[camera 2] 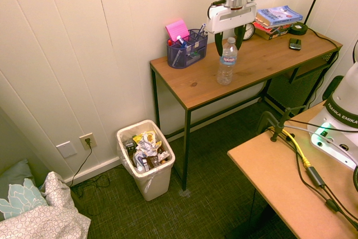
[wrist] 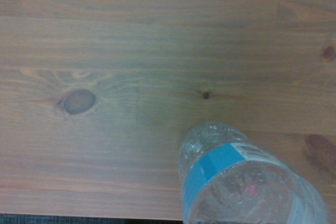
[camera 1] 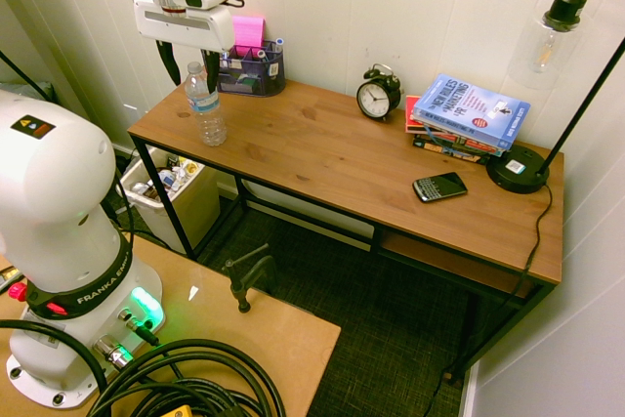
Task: Throw the bottle in the trash bin
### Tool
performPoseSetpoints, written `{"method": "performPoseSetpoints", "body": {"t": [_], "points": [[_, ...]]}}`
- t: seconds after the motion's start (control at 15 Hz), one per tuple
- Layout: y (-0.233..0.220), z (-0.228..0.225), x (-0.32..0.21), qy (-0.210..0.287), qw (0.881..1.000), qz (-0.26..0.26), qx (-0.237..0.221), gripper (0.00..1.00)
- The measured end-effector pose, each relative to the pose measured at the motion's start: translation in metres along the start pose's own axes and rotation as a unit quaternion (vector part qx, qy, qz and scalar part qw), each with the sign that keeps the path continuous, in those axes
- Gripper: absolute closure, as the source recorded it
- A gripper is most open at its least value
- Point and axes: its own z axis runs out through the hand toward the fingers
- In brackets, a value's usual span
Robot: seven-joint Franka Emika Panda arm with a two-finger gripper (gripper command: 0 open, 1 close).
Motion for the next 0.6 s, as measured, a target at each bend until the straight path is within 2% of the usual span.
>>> {"method": "performPoseSetpoints", "body": {"t": [0.13,0.2,0.6], "points": [[-0.002,0.008,0.0,0.0,1.0,-0.002,-0.006,0.0],[-0.003,0.011,0.0,0.0,1.0,-0.002,-0.007,1.0],[-0.017,0.015,-0.001,0.011,1.0,-0.004,-0.013,1.0]]}}
